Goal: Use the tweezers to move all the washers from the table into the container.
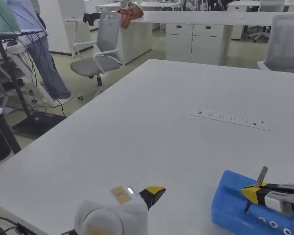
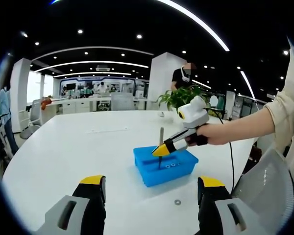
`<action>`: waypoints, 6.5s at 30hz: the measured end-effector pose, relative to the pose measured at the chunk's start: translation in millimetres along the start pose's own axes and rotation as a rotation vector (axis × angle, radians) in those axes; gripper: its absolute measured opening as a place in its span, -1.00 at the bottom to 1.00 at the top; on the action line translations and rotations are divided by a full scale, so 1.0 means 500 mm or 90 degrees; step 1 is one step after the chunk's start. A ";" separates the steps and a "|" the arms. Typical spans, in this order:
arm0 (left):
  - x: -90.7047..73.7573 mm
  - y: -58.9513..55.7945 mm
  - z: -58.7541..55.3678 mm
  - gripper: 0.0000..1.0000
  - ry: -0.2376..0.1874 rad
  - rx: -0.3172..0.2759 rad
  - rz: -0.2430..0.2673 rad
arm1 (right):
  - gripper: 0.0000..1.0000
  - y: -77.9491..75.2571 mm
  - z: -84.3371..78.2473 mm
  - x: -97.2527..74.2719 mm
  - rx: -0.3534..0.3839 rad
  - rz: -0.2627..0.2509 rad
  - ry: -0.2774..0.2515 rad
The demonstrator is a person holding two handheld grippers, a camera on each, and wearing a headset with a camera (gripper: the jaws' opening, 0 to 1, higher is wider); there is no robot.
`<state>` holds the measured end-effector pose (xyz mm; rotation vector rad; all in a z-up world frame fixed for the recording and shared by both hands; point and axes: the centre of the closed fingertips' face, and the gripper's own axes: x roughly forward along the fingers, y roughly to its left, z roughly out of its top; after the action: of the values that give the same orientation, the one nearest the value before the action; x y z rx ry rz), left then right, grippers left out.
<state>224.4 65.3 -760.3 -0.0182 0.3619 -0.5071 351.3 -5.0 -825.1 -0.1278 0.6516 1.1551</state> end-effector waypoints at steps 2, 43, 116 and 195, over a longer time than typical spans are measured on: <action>0.000 0.000 0.001 0.55 -0.001 0.000 0.000 | -0.94 0.000 -0.005 -0.001 -0.006 -0.001 0.006; 0.002 -0.001 -0.001 0.55 0.000 0.002 -0.004 | -0.91 0.100 0.068 -0.067 -0.030 0.043 -0.114; 0.002 -0.005 -0.003 0.50 0.006 0.005 -0.010 | -0.91 0.227 -0.101 -0.013 -0.044 0.133 -0.017; -0.011 -0.030 0.036 0.17 0.004 0.021 -0.084 | -0.93 0.039 0.018 0.053 -0.102 0.028 -0.021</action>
<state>219.0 53.4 -739.9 -0.0085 0.3603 -0.6442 344.3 28.3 -827.6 -0.2303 0.5343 1.2486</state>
